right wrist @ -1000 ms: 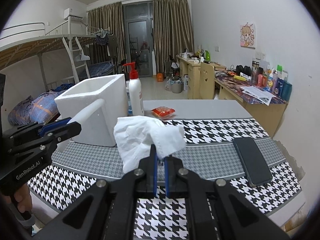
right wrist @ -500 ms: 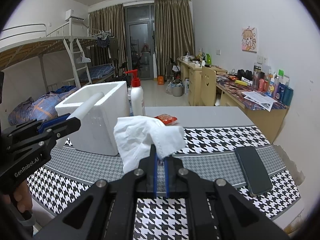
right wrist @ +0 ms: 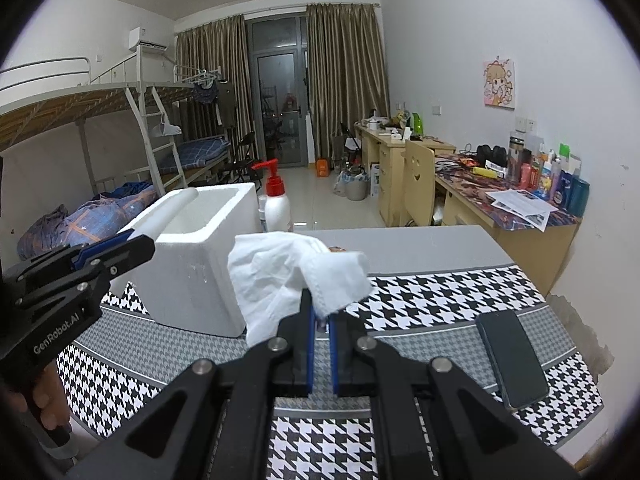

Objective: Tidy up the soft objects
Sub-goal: 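Carry the foam strip and tissue over the white foam box with both tools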

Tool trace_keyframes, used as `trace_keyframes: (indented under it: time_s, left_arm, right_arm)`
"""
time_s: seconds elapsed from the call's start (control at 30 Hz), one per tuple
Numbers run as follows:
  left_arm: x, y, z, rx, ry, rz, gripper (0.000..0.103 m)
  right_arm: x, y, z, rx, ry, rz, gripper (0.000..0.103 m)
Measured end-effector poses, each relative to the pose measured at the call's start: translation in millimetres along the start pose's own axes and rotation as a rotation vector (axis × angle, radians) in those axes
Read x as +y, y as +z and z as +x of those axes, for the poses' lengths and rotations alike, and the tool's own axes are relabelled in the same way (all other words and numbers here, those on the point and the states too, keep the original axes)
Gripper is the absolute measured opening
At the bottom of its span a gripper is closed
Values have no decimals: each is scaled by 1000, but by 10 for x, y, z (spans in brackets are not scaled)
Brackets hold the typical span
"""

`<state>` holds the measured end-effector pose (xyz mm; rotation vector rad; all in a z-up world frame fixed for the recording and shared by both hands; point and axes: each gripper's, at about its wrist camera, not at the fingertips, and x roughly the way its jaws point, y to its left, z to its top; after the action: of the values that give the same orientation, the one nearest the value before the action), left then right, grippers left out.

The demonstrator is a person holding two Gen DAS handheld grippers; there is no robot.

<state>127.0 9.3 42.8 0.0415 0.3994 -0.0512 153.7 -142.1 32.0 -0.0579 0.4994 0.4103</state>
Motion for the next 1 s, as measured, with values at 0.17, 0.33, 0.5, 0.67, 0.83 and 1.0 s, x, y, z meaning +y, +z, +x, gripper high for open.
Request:
trace_keyframes:
  time_s: [0.17,0.33,0.5,0.67,0.83,1.0]
  left_arm:
    - [49,39,-2,-10,14,1,18]
    - [121,88,8,-20,32,-8,18]
    - [218,113,60,-17,54,-27,18]
    - [305,160,94,-18,91,-32,18]
    - [377,221,122,-25,116,-42,18]
    - [446,269,172,-25,146,-48,18]
  right_arm:
    - [34,62,11,-7,7,-4,8]
    - [86,146,18,-22,20,-19,8]
    - [145,216,59,-28,30,-27,8]
    - [222,278,116,-30,49,-44,8]
    - [303,371,163,-38,53,-63,8]
    - [367,455,226,-42,68,-65,8]
